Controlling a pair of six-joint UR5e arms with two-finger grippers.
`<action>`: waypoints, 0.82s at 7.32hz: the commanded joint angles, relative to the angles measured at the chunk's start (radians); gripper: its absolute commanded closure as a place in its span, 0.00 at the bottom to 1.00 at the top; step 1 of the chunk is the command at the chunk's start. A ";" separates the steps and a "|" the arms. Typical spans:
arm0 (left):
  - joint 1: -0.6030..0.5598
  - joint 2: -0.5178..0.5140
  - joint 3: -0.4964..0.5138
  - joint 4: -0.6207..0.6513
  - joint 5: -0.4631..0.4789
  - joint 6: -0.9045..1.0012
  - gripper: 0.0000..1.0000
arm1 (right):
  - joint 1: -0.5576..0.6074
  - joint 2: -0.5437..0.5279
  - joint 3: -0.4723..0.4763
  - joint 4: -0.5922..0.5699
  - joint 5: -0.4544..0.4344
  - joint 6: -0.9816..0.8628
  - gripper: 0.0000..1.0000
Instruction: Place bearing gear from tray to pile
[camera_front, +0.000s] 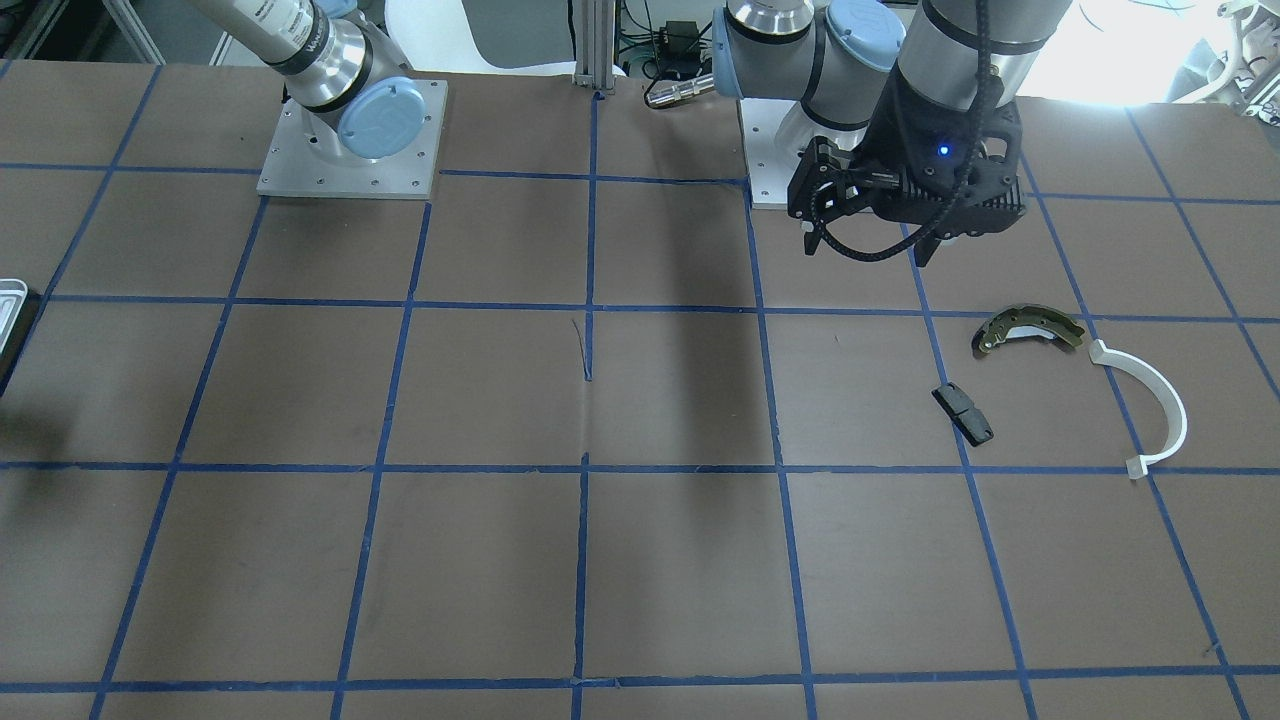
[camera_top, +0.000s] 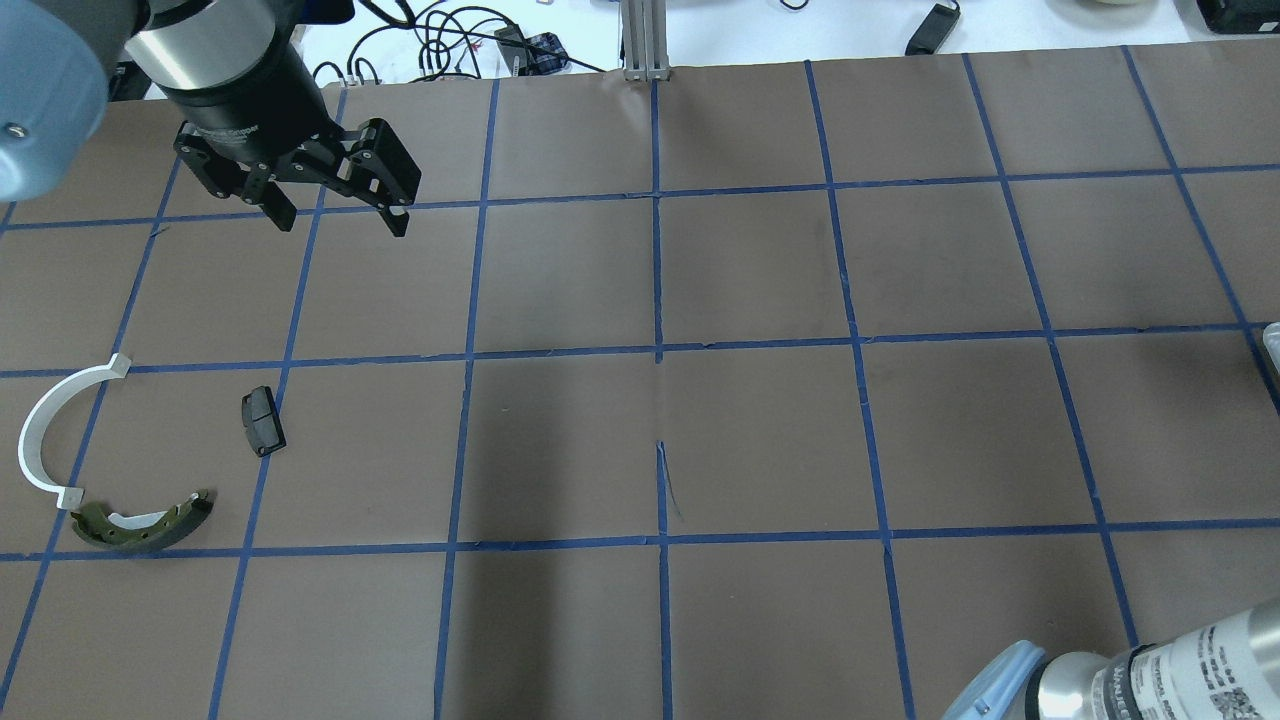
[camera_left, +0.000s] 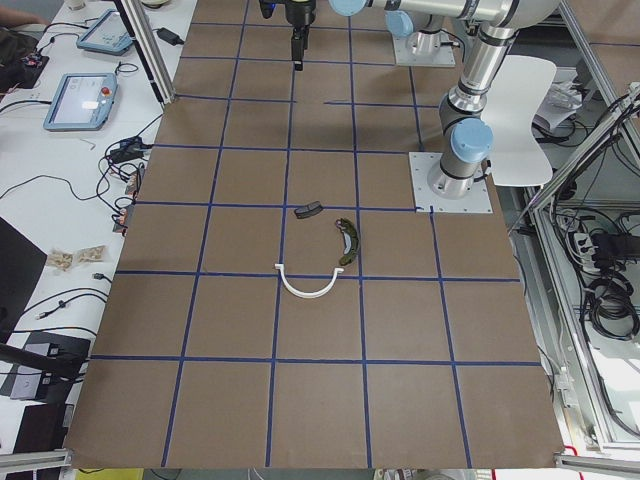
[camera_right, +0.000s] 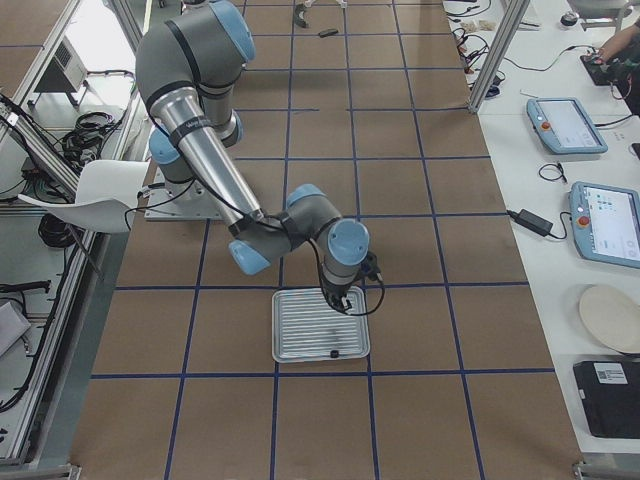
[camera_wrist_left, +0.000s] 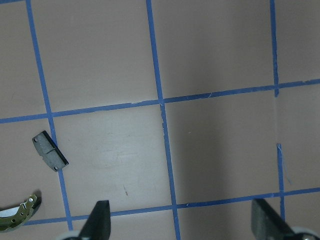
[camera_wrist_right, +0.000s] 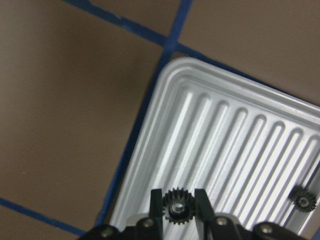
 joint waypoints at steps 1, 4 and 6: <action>0.000 0.000 0.000 0.000 0.000 0.000 0.00 | 0.202 -0.180 0.024 0.216 0.006 0.348 1.00; 0.000 0.001 0.002 0.000 0.000 0.002 0.00 | 0.592 -0.291 0.064 0.274 0.084 0.934 1.00; 0.000 0.003 -0.004 0.000 0.000 0.000 0.00 | 0.830 -0.230 0.066 0.184 0.168 1.334 1.00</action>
